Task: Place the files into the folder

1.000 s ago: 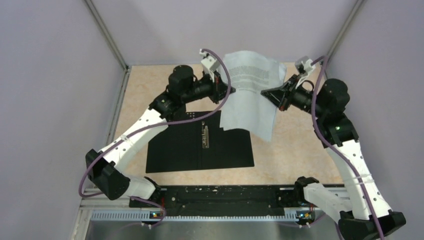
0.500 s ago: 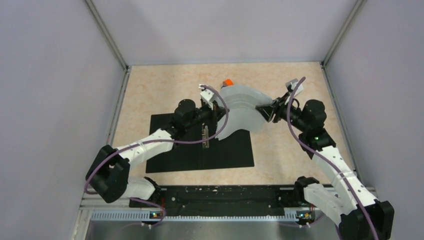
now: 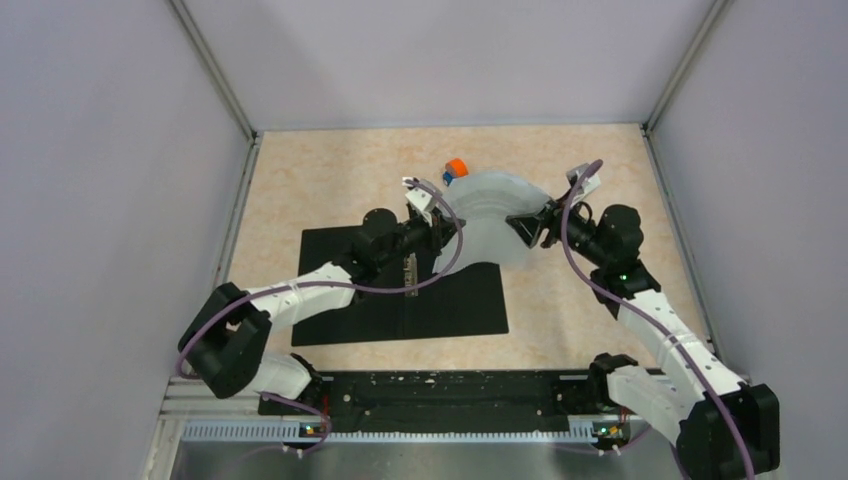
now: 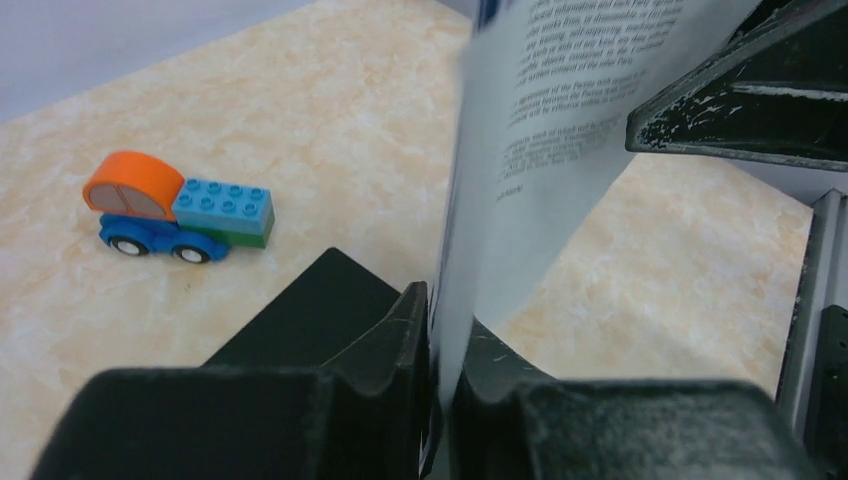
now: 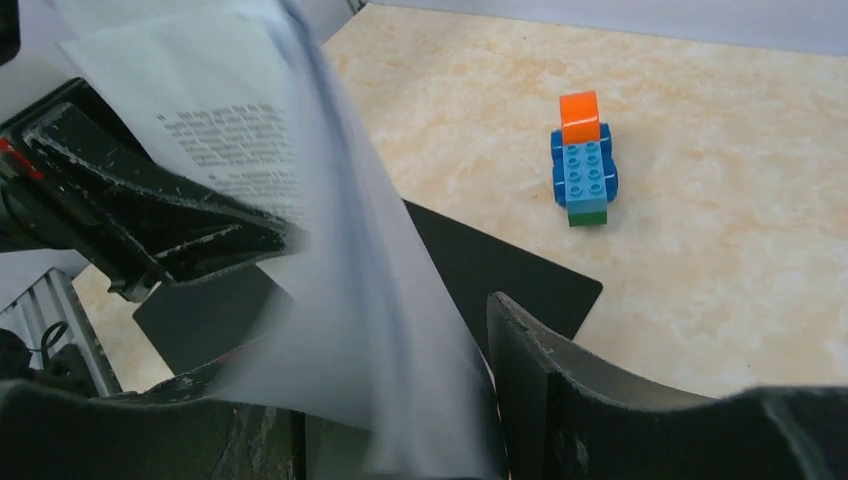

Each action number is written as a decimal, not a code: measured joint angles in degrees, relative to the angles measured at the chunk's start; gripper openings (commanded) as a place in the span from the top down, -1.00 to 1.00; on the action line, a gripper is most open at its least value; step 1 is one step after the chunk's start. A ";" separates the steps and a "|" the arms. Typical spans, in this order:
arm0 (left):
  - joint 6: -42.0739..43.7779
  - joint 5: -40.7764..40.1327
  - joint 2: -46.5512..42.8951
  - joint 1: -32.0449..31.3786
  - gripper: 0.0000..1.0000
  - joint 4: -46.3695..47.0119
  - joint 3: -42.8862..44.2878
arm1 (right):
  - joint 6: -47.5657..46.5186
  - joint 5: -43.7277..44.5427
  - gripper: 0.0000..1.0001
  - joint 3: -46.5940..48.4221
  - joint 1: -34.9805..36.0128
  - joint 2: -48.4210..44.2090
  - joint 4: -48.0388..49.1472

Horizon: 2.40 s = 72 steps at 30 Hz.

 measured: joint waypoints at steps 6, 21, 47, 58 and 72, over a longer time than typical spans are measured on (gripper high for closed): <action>0.02 -3.85 1.20 -1.64 0.49 -0.20 -2.27 | 0.55 0.07 -0.13 -2.80 0.00 1.11 1.92; 0.02 -8.50 0.17 -1.99 -0.10 0.70 -5.38 | 2.01 -1.16 -0.22 -5.99 0.00 0.92 5.07; 1.84 -2.12 -1.33 -2.03 1.00 -6.34 1.64 | 1.03 -2.49 -0.36 -2.91 0.00 2.16 2.25; 10.29 5.66 -18.25 -2.01 1.00 -32.46 21.24 | 0.02 -11.17 -0.48 14.73 0.00 -0.11 -1.86; 11.23 12.11 -17.22 -1.70 1.00 -47.89 32.46 | 5.60 -22.40 0.38 20.81 0.04 -2.25 1.11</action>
